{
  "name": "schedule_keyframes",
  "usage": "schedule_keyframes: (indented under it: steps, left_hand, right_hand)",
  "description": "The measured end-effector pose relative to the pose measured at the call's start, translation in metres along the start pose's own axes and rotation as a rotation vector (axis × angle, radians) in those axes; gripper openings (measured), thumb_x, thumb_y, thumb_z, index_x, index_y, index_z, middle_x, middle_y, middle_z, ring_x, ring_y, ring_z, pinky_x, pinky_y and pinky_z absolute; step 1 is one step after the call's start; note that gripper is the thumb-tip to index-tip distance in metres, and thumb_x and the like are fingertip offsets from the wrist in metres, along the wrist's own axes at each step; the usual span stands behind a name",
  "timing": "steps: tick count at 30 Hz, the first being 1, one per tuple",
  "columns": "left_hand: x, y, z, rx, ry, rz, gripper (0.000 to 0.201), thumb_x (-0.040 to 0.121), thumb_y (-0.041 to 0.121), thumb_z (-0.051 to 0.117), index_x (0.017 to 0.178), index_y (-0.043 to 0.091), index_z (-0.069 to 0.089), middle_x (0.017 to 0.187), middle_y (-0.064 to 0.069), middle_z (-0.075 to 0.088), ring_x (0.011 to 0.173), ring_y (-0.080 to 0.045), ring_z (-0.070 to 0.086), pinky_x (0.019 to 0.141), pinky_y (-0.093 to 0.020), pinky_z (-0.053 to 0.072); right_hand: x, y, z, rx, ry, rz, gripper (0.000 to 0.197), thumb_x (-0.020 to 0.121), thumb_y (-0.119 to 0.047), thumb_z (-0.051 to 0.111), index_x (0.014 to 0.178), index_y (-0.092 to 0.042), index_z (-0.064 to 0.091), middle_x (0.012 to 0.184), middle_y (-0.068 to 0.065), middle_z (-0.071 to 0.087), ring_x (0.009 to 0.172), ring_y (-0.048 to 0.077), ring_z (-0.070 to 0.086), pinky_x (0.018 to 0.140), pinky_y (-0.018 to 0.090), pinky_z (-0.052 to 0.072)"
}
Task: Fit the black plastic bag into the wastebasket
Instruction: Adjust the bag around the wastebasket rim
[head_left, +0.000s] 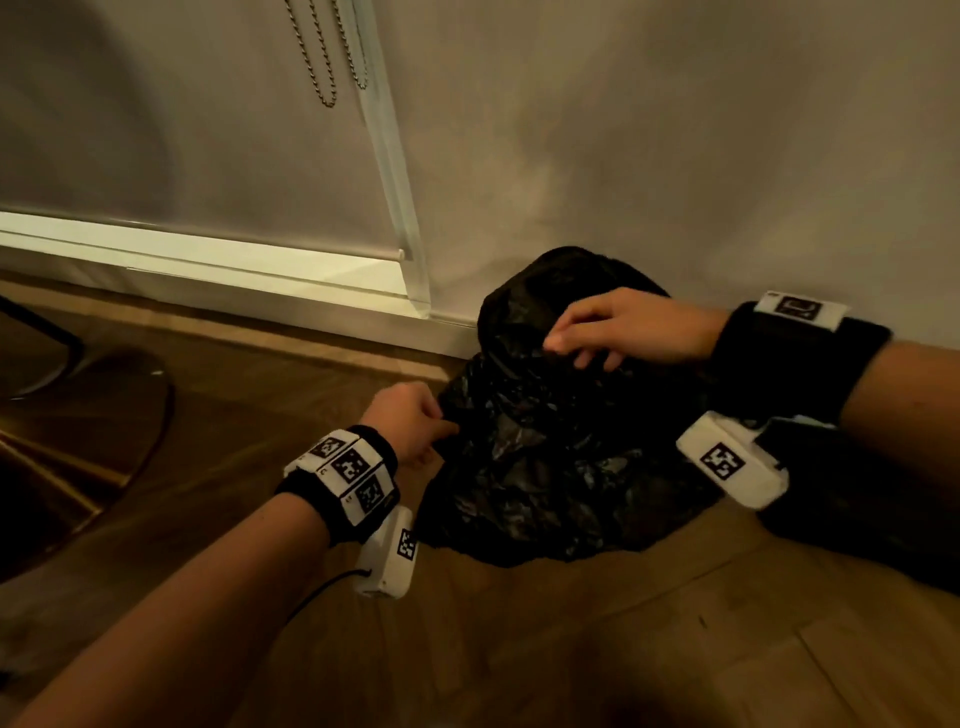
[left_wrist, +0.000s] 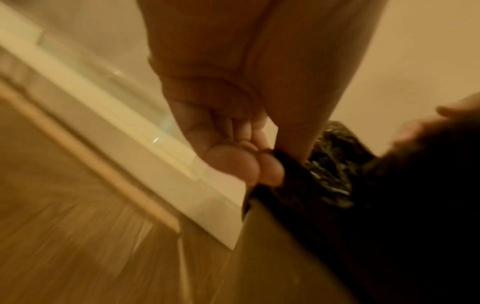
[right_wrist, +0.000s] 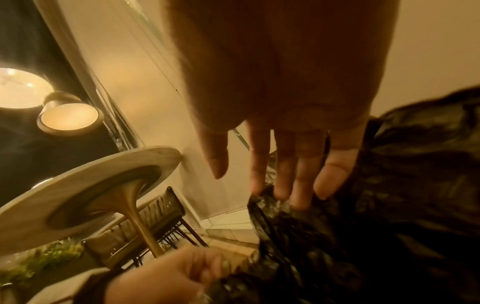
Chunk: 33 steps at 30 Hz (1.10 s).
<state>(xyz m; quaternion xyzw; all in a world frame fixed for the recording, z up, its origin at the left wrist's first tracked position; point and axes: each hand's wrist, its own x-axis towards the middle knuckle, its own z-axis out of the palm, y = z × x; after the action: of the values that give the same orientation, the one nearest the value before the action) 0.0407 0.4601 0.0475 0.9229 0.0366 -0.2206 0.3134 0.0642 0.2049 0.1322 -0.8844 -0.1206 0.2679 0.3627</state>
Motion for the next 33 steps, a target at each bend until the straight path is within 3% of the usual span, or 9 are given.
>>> schedule_keyframes:
  steps: [6,11,13,17,19,22,28,30,33]
  left_hand:
    - [0.011,0.037,0.014,-0.205,-0.105,0.301,0.008,0.084,0.010,0.068,0.087,0.018,0.065,0.085,-0.003,0.068,0.077,-0.011,0.063,0.061,-0.011,0.050]
    - [0.025,0.045,0.042,0.184,-0.427,0.258,0.041,0.092,-0.001,0.049,0.131,0.008,0.055,0.134,-0.009,0.057,0.122,-0.020,0.054,0.100,-0.017,0.039]
    - [0.025,0.045,0.037,0.270,-0.448,0.282,0.037,0.094,0.005,0.050,0.129,0.013,0.057,0.128,-0.004,0.061,0.117,-0.019,0.057,0.098,-0.020,0.042]
    - [0.036,0.033,0.001,-0.100,-0.043,0.142,0.012,0.088,0.020,0.064,0.099,0.016,0.067,0.089,-0.004,0.070,0.079,-0.017,0.066,0.078,-0.032,0.057]
    - [0.051,0.023,-0.009,-0.090,0.076,0.001,0.049,0.079,0.049,0.068,0.115,0.017,0.060,0.109,-0.008,0.067,0.097,-0.026,0.065,0.089,-0.042,0.054]
    - [0.075,0.005,-0.001,-0.206,-0.093,-0.208,0.110,0.047,0.082,0.060,0.131,0.013,0.049,0.116,-0.012,0.066,0.098,-0.032,0.067,0.087,-0.049,0.055]
    - [0.063,0.044,0.008,-0.332,0.057,0.145,0.032,0.091,0.010,0.059,0.123,0.008,0.060,0.115,-0.010,0.065,0.103,-0.021,0.062,0.064,-0.007,0.046]
    - [0.049,0.050,0.004,-0.083,0.166,0.313,0.025,0.090,0.007,0.058,0.112,0.010,0.068,0.103,-0.001,0.066,0.097,-0.014,0.061,0.069,-0.009,0.041]
    - [0.037,0.046,0.006,0.188,0.033,0.364,0.025,0.088,0.014,0.063,0.111,0.014,0.069,0.104,-0.003,0.070,0.096,-0.019,0.065,0.076,-0.019,0.043]
  right_hand:
    - [-0.002,0.025,0.018,-0.187,-0.191,0.077,0.065,0.091,-0.039,0.056,0.149,-0.033,0.027,0.160,-0.012,0.007,0.147,0.010,0.009,0.115,0.026,0.010]
    - [0.007,0.034,0.058,-0.273,-0.334,0.194,0.053,0.092,-0.036,0.048,0.142,-0.019,0.044,0.150,-0.003,0.038,0.140,0.018,0.031,0.118,0.028,0.016]
    - [0.008,0.039,0.063,-0.251,-0.372,0.223,0.054,0.084,-0.044,0.046,0.130,-0.019,0.055,0.139,-0.002,0.052,0.129,0.019,0.046,0.116,0.034,0.027]
    - [-0.001,0.036,0.050,-0.142,-0.333,0.247,0.047,0.095,-0.033,0.044,0.142,-0.024,0.045,0.138,-0.017,0.043,0.132,0.010,0.038,0.110,0.019,0.023]
    - [-0.003,0.037,0.045,-0.117,-0.326,0.251,0.050,0.097,-0.034,0.043,0.146,-0.027,0.038,0.150,-0.013,0.035,0.138,0.011,0.032,0.115,0.022,0.019]
    - [-0.005,0.032,0.046,-0.147,-0.328,0.234,0.052,0.098,-0.032,0.042,0.148,-0.023,0.033,0.155,-0.008,0.028,0.141,0.012,0.027,0.114,0.022,0.015]
    - [-0.014,0.035,0.038,-0.079,-0.276,0.187,0.048,0.097,-0.032,0.044,0.144,-0.025,0.041,0.152,-0.011,0.034,0.138,0.007,0.031,0.114,0.018,0.017]
    - [-0.019,0.038,0.033,-0.032,-0.265,0.180,0.045,0.097,-0.033,0.044,0.141,-0.028,0.046,0.148,-0.014,0.040,0.134,0.005,0.036,0.114,0.019,0.020]
    - [-0.022,0.040,0.031,-0.010,-0.263,0.183,0.044,0.096,-0.035,0.044,0.139,-0.030,0.048,0.146,-0.015,0.042,0.133,0.005,0.038,0.115,0.021,0.021]
